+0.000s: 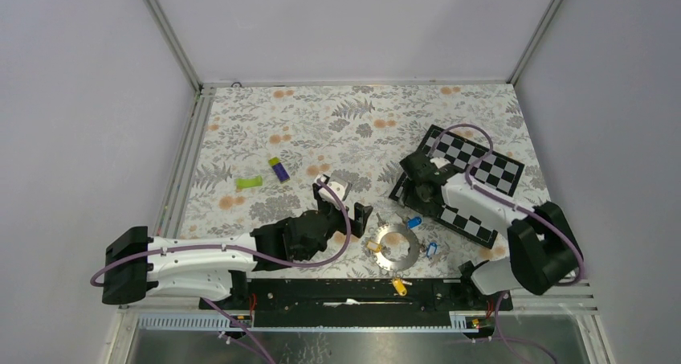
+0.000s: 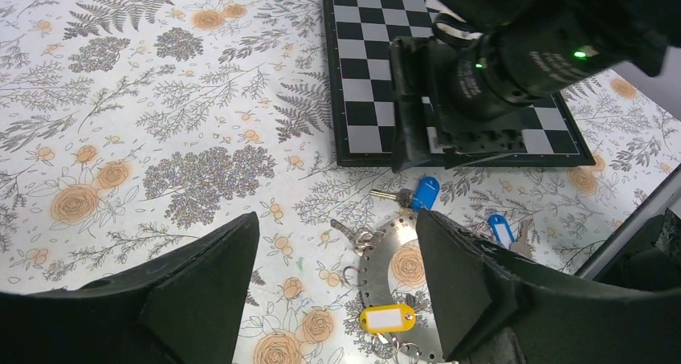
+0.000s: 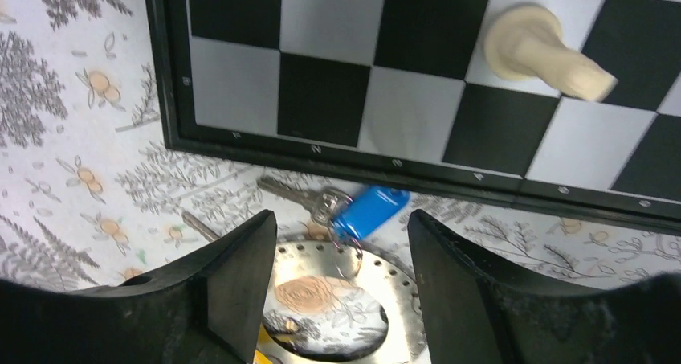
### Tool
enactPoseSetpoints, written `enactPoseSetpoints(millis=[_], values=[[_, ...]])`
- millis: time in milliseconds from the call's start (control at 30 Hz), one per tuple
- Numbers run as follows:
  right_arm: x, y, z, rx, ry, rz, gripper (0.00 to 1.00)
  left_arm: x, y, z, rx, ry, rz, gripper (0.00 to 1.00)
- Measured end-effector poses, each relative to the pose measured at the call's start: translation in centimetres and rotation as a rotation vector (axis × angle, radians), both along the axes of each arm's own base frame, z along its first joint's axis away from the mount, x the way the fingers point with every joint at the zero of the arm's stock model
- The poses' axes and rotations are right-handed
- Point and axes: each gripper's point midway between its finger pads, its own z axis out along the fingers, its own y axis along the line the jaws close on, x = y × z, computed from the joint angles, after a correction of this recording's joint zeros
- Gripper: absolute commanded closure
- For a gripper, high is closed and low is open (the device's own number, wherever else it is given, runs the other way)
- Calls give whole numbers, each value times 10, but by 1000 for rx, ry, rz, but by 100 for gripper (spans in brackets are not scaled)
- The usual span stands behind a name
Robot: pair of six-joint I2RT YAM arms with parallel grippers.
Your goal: Remove the keys from the keyring
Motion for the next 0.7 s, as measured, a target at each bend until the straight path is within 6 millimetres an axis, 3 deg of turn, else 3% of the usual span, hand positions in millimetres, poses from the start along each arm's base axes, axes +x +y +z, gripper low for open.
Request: enactPoseSetpoints(millis=[200,367,700], values=[[10,14,-16,-5,77,-18,50,-1,2,-6,7,3,-6,21],[3,20,-28,5,149,12,53,-2,8,-13,15,6,-6,21],[-11,15,-27,-12,199,96,64,0,17,-7,-8,-3,3,20]])
